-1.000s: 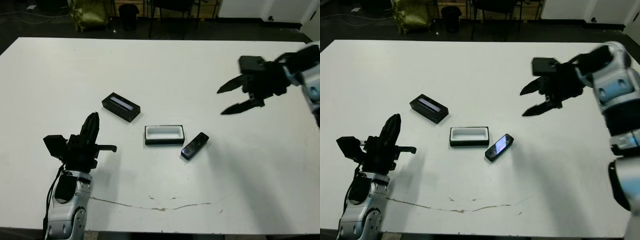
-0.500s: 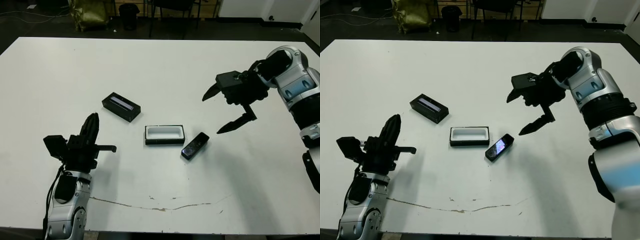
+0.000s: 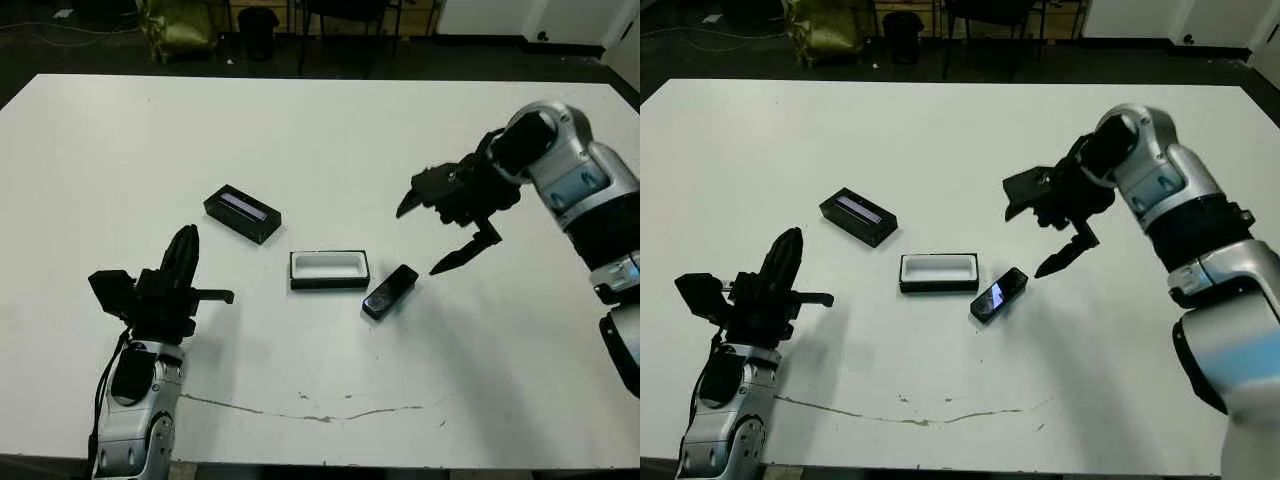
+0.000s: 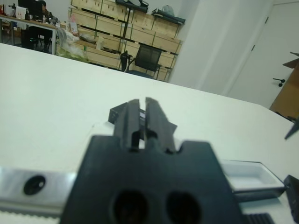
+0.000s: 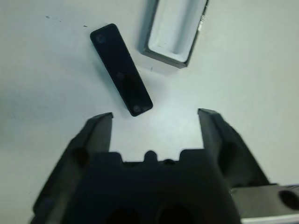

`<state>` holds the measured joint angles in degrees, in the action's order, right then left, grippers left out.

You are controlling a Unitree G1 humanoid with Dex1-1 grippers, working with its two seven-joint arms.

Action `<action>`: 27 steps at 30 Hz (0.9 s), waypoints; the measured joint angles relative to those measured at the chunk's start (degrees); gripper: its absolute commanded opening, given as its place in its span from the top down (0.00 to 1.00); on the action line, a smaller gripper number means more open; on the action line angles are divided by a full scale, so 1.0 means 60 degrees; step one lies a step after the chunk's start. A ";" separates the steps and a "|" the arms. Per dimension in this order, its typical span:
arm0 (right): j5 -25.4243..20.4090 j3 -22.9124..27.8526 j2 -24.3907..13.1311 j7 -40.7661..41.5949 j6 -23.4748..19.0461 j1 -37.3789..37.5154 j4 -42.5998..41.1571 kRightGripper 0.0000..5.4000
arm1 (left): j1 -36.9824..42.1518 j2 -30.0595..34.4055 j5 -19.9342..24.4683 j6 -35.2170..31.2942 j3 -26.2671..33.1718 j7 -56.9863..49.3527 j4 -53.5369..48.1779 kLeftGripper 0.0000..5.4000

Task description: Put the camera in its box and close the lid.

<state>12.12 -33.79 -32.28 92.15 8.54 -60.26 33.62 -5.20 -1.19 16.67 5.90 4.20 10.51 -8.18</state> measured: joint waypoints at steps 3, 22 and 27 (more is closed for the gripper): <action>-0.0048 -0.0332 0.0005 0.0003 -0.0015 0.0021 -0.0060 0.47 | 0.0008 -0.0009 -0.0001 -0.0019 -0.0031 -0.0060 -0.0030 1.00; -0.0240 -0.0821 0.0191 0.0004 0.0163 0.0174 0.0065 0.92 | 0.0007 -0.0021 -0.0087 -0.0288 -0.0072 -0.0214 -0.0235 1.00; -0.0237 -0.0967 0.0191 0.0004 -0.0034 0.0141 0.0180 0.73 | 0.0008 -0.0029 0.0006 -0.0319 -0.0076 -0.0197 -0.0236 1.00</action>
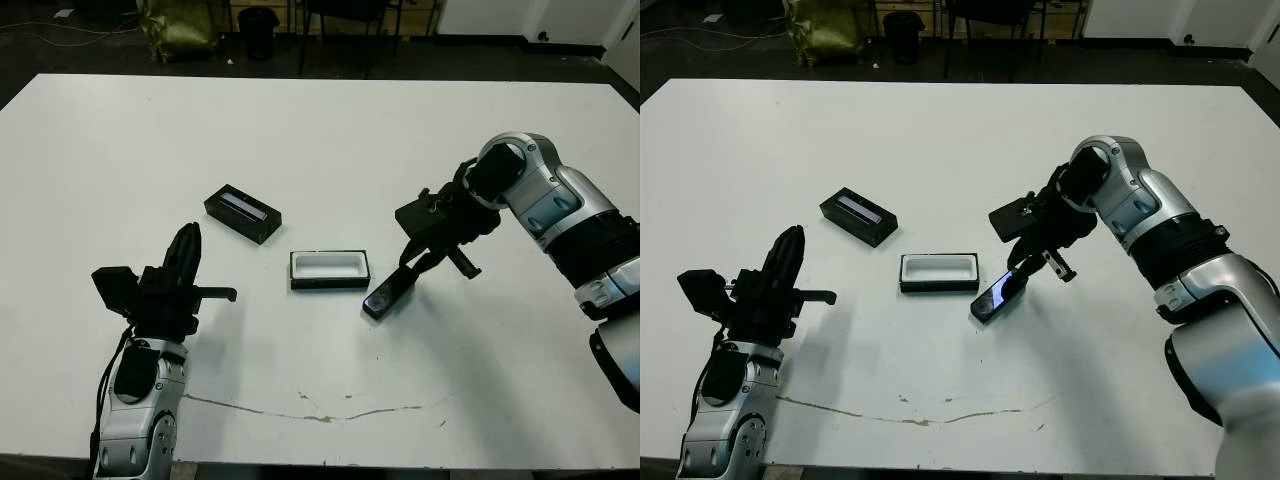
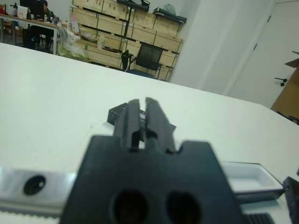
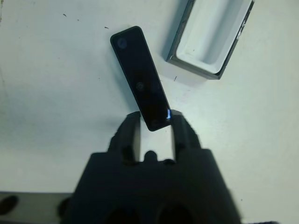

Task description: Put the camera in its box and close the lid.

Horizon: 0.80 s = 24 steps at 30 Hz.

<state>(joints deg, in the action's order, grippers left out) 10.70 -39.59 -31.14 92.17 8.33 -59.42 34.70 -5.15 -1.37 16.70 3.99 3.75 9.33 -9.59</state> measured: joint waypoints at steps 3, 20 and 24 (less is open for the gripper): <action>-0.0009 -0.0302 0.0001 0.0001 -0.0204 -0.0165 0.0081 0.60 | -0.0004 -0.0007 0.0002 -0.0013 -0.0001 -0.0028 -0.0013 1.00; 0.0081 -0.0845 0.0114 0.0002 0.0304 -0.0551 0.0838 0.00 | -0.0028 -0.0015 -0.0084 0.0054 -0.0012 -0.0016 -0.0033 1.00; 0.0246 -0.0796 0.0163 0.0002 0.0478 -0.0549 0.0965 0.00 | -0.0040 -0.0026 -0.0117 0.0058 -0.0019 -0.0023 -0.0033 1.00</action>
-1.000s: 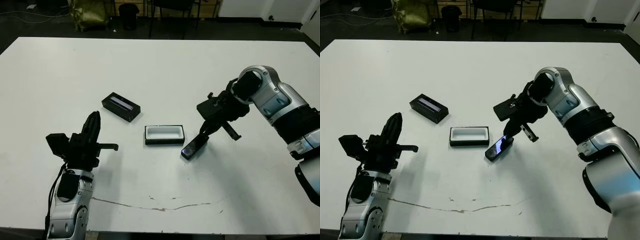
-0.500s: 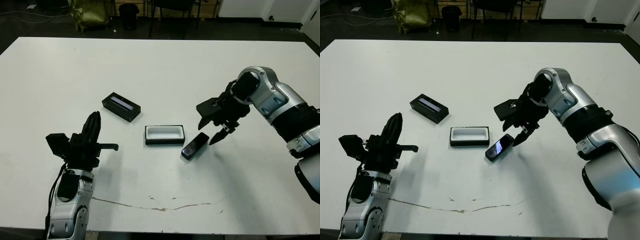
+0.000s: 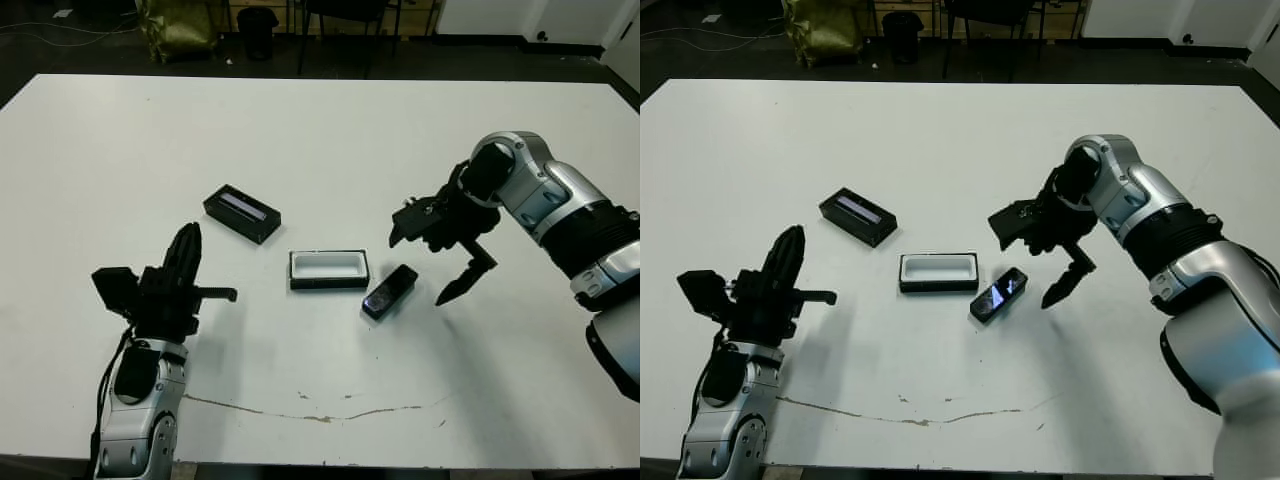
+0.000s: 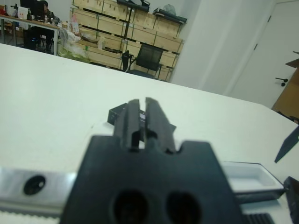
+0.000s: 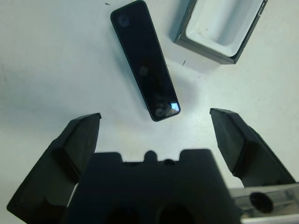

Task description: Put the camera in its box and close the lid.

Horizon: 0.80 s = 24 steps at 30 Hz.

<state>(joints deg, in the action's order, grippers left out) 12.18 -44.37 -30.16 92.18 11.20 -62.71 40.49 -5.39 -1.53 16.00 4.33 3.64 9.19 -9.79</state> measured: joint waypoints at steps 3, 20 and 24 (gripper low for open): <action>0.0169 0.0156 0.0050 0.0000 0.0261 0.0005 0.0015 0.00 | 0.0000 0.0000 0.0003 -0.0006 0.0004 0.0002 0.0004 1.00; 0.0667 0.0603 0.0685 -0.0028 0.1649 0.0113 0.0943 0.00 | -0.0079 -0.0044 -0.0014 -0.0059 -0.0013 -0.0011 -0.0005 1.00; 0.0885 0.0626 0.0724 -0.0149 0.1686 0.0170 0.1100 0.00 | -0.0082 -0.0061 -0.0006 -0.0056 -0.0009 -0.0001 -0.0006 1.00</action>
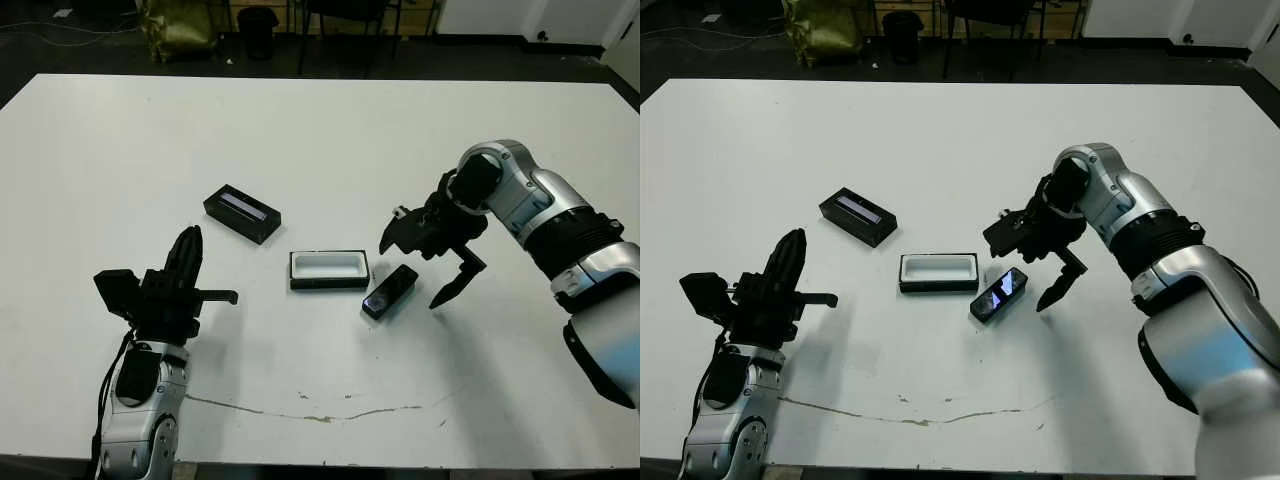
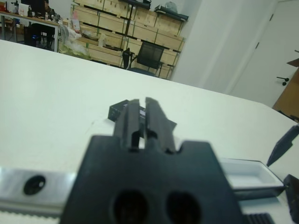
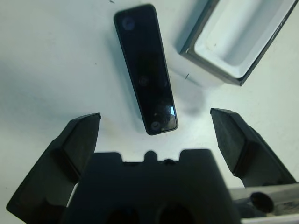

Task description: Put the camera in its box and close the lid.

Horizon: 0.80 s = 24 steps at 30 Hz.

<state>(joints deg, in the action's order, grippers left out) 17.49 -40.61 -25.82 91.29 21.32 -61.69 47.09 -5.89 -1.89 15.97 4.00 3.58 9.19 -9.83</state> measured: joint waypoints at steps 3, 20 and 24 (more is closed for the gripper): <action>0.0065 0.0028 0.0026 -0.0017 -0.0001 0.0118 0.0107 0.00 | 0.0000 -0.0006 -0.0001 0.0001 0.0000 0.0003 0.0000 1.00; 0.0258 0.1078 0.0041 -0.1325 -0.0983 0.0912 -0.0594 0.36 | -0.0083 -0.0047 -0.0036 -0.0078 -0.0048 -0.0090 -0.0103 1.00; 0.0003 0.1410 0.0037 -0.1521 -0.1050 0.1158 -0.0614 0.52 | -0.0096 -0.0047 -0.0124 -0.0058 -0.0072 -0.0098 -0.0116 1.00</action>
<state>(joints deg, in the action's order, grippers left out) 17.51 -32.15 -25.60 82.16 15.02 -54.74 43.40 -6.46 -2.17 15.22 3.65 3.15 8.60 -10.52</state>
